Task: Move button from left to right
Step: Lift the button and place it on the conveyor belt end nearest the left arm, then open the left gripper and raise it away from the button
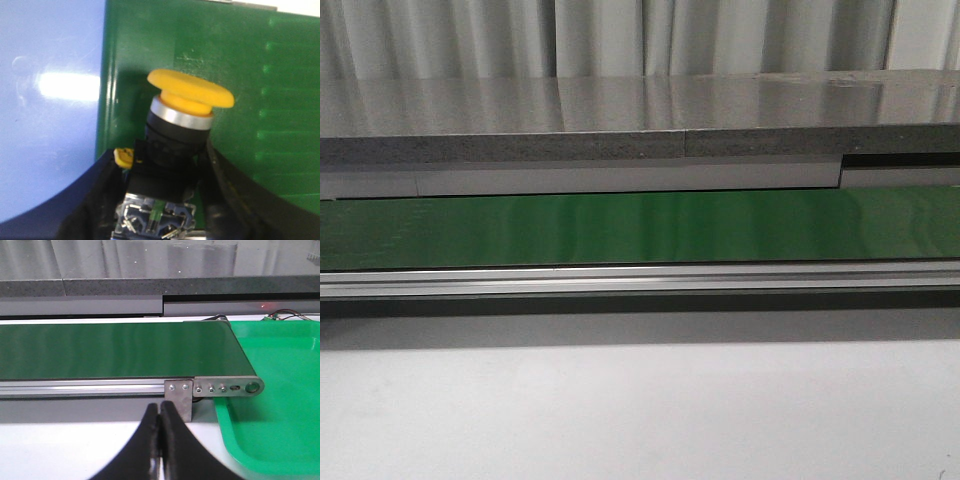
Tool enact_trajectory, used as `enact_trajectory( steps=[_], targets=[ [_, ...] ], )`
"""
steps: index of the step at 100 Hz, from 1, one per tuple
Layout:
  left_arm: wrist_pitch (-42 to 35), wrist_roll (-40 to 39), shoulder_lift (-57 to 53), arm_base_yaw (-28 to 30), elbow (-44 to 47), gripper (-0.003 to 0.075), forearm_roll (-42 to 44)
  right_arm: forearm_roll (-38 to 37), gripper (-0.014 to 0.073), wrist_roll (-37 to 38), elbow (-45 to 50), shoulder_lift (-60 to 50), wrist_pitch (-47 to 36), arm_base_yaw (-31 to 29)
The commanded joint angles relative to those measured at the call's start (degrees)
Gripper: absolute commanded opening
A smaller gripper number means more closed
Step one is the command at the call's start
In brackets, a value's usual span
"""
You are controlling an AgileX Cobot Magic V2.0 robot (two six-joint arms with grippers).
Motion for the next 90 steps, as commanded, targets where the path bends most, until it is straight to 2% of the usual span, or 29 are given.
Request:
enact_trajectory(
  steps=[1,10,17,44,70,90],
  targets=[
    [-1.71,0.1,-2.65,-0.54,-1.66,0.0386,-0.91,-0.63,-0.0067,-0.03,-0.78,-1.08,-4.54,0.04],
    [-1.71,0.1,-2.65,-0.54,-1.66,0.0491,-1.01,-0.63,-0.0067,-0.03,-0.78,-1.08,-4.54,0.04],
    [-1.71,0.1,-2.65,-0.54,-1.66,0.0516,-1.24,-0.63,-0.0067,-0.03,-0.78,-1.08,-4.54,0.04],
    [-1.91,0.4,-3.15,-0.54,-1.66,0.0515,-3.9,-0.63,-0.0067,-0.03,-0.78,-1.08,-4.54,0.04],
    [-3.81,7.98,-9.6,-0.54,-1.53,0.0515,-12.23,-0.63,-0.0067,-0.03,-0.78,-1.08,-4.54,0.04],
    [-11.37,11.98,-20.25,-1.17,5.23,0.0515,-16.61,-0.63,-0.0067,-0.03,-0.78,-1.08,-4.54,0.04]
  ],
)
